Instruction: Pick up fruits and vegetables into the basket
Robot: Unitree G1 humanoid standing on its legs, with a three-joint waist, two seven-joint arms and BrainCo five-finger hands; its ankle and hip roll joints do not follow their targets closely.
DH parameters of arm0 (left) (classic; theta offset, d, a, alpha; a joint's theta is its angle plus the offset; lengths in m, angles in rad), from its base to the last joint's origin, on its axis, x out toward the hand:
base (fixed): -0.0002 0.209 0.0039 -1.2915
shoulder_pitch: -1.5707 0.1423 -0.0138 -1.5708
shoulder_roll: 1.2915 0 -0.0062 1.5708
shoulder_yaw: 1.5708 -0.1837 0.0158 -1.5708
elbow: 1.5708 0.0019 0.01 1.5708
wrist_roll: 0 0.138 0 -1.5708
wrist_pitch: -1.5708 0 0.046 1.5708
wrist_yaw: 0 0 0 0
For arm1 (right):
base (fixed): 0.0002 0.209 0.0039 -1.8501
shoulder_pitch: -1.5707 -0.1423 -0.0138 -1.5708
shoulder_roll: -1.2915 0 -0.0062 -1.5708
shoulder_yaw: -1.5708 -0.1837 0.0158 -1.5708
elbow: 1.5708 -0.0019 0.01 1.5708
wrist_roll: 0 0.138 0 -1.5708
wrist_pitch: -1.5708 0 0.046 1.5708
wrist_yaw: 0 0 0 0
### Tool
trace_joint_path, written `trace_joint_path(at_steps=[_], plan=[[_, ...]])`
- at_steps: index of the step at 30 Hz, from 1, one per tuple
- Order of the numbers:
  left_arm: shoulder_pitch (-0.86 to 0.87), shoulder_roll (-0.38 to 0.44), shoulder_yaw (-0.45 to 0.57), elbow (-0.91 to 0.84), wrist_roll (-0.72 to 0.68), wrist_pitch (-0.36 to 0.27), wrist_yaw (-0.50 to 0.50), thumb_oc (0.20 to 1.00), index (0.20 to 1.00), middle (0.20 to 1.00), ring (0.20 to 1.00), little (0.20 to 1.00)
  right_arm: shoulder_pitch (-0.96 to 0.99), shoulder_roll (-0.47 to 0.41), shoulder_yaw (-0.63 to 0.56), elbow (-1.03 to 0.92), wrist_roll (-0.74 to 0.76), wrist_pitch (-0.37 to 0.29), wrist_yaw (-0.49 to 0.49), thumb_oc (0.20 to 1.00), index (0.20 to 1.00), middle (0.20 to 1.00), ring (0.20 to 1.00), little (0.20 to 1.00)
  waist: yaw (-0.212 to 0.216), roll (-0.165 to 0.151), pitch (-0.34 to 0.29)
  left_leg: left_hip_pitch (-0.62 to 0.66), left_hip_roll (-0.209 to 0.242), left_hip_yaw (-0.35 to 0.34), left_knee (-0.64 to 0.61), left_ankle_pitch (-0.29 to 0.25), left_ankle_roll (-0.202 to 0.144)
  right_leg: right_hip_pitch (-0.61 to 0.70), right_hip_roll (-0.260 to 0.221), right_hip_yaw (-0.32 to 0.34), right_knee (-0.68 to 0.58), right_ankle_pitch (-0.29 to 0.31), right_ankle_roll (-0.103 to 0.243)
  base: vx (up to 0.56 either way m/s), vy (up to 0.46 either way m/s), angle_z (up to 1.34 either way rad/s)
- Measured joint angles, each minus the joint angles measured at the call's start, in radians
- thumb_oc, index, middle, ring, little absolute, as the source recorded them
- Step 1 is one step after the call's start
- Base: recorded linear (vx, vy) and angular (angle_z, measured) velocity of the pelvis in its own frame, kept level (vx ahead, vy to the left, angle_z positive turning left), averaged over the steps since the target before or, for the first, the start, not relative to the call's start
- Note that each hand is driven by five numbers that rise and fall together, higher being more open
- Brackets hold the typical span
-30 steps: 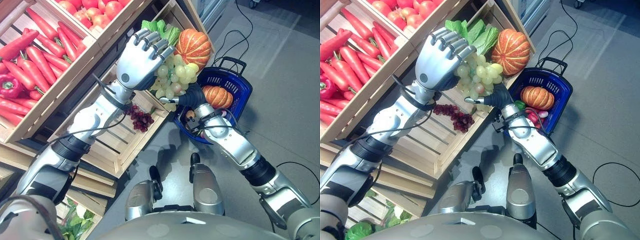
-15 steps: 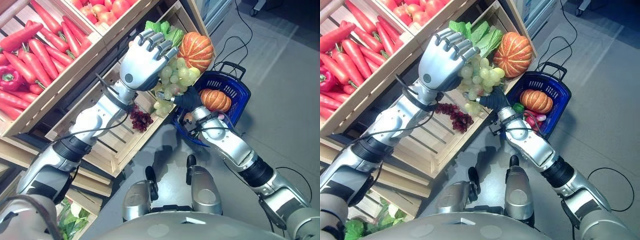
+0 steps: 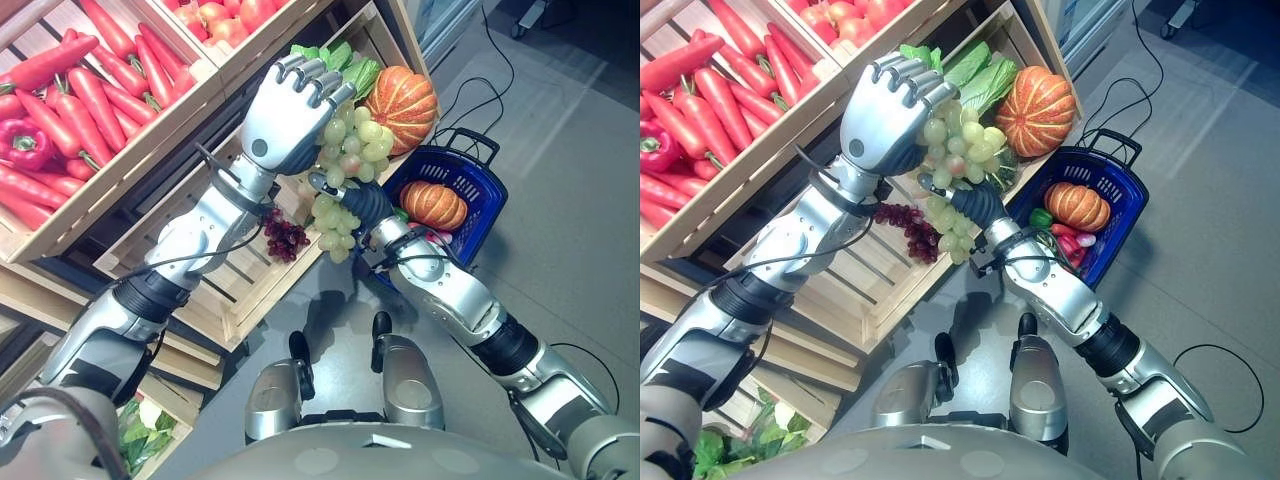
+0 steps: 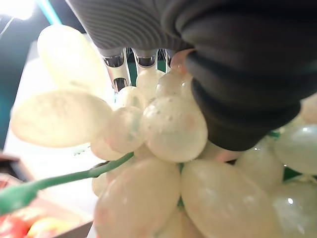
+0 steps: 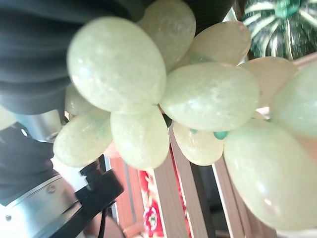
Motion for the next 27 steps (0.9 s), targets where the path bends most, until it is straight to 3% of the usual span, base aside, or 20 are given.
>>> trace_joint_path(at_steps=[7, 13, 17, 21, 27], plan=[[0.027, -0.076, 0.048, 0.037, -0.213, 0.008, -0.124, 1.000, 1.000, 1.000, 1.000, 1.000, 0.013, 0.001, 0.011, 0.001, 0.070, 0.000, 0.033, 0.200, 0.200, 0.200, 0.200, 0.200, 0.016, -0.004, 0.002, -0.006, 0.000, -0.008, 0.005, 0.000, 0.000, 0.000, 0.000, -0.004, 0.000, 0.000, 0.000, -0.02, -0.054, 0.03], [0.092, -0.112, 0.074, 0.063, -0.437, 0.084, -0.245, 1.000, 1.000, 1.000, 1.000, 1.000, 0.072, 0.006, -0.010, 0.000, 0.098, -0.011, 0.111, 0.200, 0.200, 0.200, 0.200, 0.200, 0.017, -0.026, 0.011, -0.018, 0.001, -0.015, 0.020, -0.004, -0.001, 0.000, 0.000, -0.009, 0.000, 0.000, -0.001, -0.01, -0.035, 0.03], [0.197, -0.133, 0.072, 0.131, -0.632, 0.142, -0.338, 1.000, 1.000, 1.000, 1.000, 1.000, 0.095, 0.047, -0.140, -0.001, 0.117, -0.069, 0.148, 0.200, 0.200, 0.200, 0.200, 0.200, 0.009, -0.027, 0.011, -0.026, 0.002, -0.014, 0.035, -0.011, 0.002, -0.004, -0.001, -0.008, 0.000, 0.000, -0.001, 0.00, 0.000, 0.00], [0.306, -0.145, 0.082, 0.212, -0.795, 0.194, -0.343, 1.000, 1.000, 1.000, 1.000, 1.000, 0.091, 0.063, -0.278, -0.005, 0.117, -0.134, 0.179, 0.200, 0.200, 0.200, 0.200, 0.200, -0.002, -0.028, 0.012, -0.053, 0.003, -0.015, 0.051, -0.016, 0.003, -0.025, -0.001, -0.008, 0.004, 0.000, -0.001, 0.00, 0.000, 0.00], [0.400, -0.153, 0.204, 0.324, -0.949, 0.176, -0.312, 1.000, 1.000, 1.000, 1.000, 1.000, 0.153, 0.051, -0.390, -0.004, 0.116, -0.160, 0.228, 0.200, 0.200, 0.200, 0.200, 0.200, -0.015, -0.029, 0.053, -0.078, 0.002, -0.009, 0.066, -0.018, 0.005, -0.056, -0.006, 0.000, 0.024, 0.000, -0.001, -0.05, 0.011, -0.03]])
